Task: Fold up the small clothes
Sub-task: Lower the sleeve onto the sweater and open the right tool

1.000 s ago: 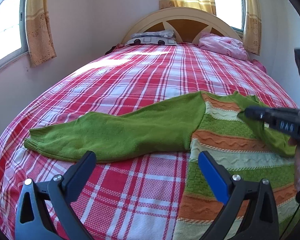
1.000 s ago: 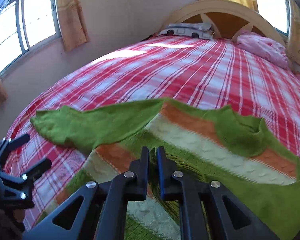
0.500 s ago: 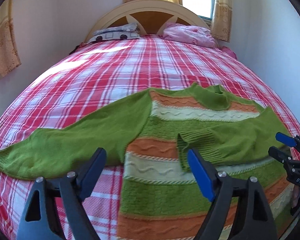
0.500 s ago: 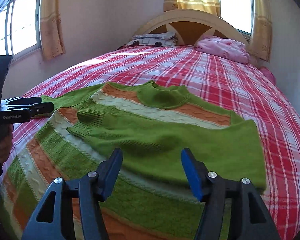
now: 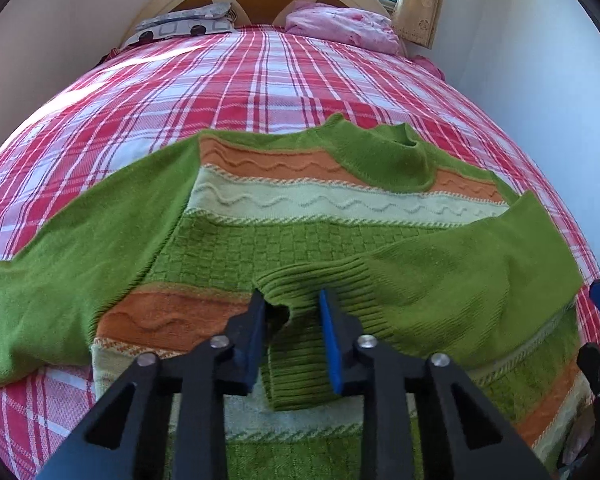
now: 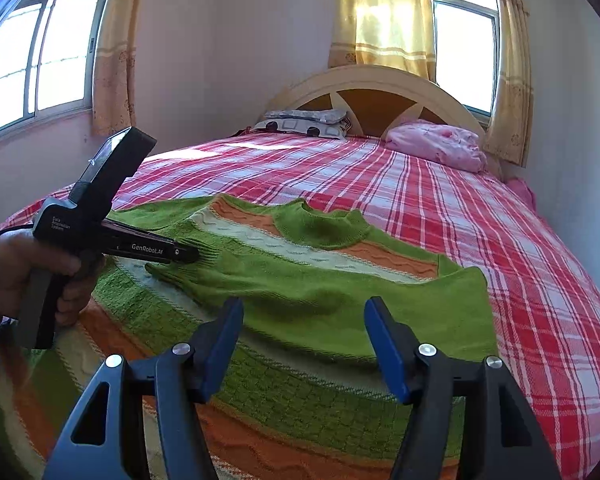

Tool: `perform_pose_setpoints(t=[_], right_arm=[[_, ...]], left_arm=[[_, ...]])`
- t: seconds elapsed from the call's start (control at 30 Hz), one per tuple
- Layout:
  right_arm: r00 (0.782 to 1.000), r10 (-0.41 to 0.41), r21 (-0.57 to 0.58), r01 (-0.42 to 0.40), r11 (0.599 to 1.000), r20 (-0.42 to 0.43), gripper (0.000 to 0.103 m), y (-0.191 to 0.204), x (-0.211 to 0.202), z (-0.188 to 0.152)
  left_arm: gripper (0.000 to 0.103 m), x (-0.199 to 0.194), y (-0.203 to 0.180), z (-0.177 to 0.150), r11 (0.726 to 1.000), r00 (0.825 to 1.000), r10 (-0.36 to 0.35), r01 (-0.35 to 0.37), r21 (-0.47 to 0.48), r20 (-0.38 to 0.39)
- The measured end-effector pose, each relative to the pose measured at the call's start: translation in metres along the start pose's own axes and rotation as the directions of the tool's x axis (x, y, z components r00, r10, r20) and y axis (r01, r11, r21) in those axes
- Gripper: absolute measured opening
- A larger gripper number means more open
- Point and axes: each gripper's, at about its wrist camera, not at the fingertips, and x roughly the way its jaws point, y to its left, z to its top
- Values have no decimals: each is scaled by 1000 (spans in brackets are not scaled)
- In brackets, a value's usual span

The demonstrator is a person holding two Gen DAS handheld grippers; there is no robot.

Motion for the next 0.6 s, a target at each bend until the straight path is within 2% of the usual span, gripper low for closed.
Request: perform_pose_setpoints(t=[0.2, 0.4, 0.53, 0.6], right_arm=[[998, -29, -66, 33, 997, 49, 65, 14, -10, -1], [997, -36, -147, 46, 988, 69, 66, 30, -13, -3], [999, -38, -160, 43, 986, 32, 74, 33, -6, -4], [997, -69, -109, 66, 992, -25, 74, 22, 3, -2]], left_arm=[[7, -21, -5, 3, 999, 999, -28, 27, 21, 27], [6, -54, 12, 16, 999, 995, -33, 34, -14, 89], [6, -60, 23, 16, 999, 995, -26, 29, -31, 101], [6, -53, 26, 13, 999, 996, -19, 22, -35, 85]])
